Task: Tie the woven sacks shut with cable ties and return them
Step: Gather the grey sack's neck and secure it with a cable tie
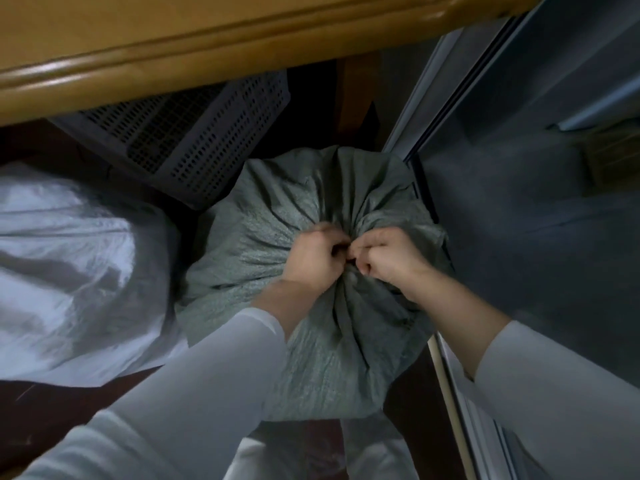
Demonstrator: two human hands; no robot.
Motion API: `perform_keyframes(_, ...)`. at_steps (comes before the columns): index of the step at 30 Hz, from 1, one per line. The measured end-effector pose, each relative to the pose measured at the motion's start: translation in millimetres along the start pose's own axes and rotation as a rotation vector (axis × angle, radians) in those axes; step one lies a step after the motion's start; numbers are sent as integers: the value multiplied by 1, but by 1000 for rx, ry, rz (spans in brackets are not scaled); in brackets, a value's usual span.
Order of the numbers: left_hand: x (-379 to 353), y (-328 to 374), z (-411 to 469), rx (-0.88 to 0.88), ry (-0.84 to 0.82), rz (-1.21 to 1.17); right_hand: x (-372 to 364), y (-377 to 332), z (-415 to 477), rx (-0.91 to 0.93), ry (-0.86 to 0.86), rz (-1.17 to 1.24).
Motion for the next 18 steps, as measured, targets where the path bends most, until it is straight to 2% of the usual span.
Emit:
perform_keyframes(3,7,4,-3,-58,-8,-5,8,-12,-3,71,-28,-41)
perform_keyframes(5,8,7,-1,-28,-23,3,13,-18,-3,147,30,-149)
perform_keyframes(7,8,8,1,25,-6,11,20,-27,-5,300,114,-276)
perform_keyframes(9,8,2,1,99,14,12,12,-33,-5,449,40,-489)
perform_keyframes(12,9,-9,1,213,59,-27,0,-30,3,457,-67,-683)
perform_keyframes(15,10,-19,1,318,106,-92,-2,-31,7,497,-55,-721)
perform_keyframes(18,6,-24,2,335,104,-101,-5,-39,5,589,-31,-782)
Point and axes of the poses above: each hand's wrist, its own z-axis towards the middle knuckle, its own x-axis out of the back of the hand, y = z × x, the point moved 6 cm from there along z, towards the middle knuckle, and after that the axes turned 5 degrees about y, right-handed, at the moved point
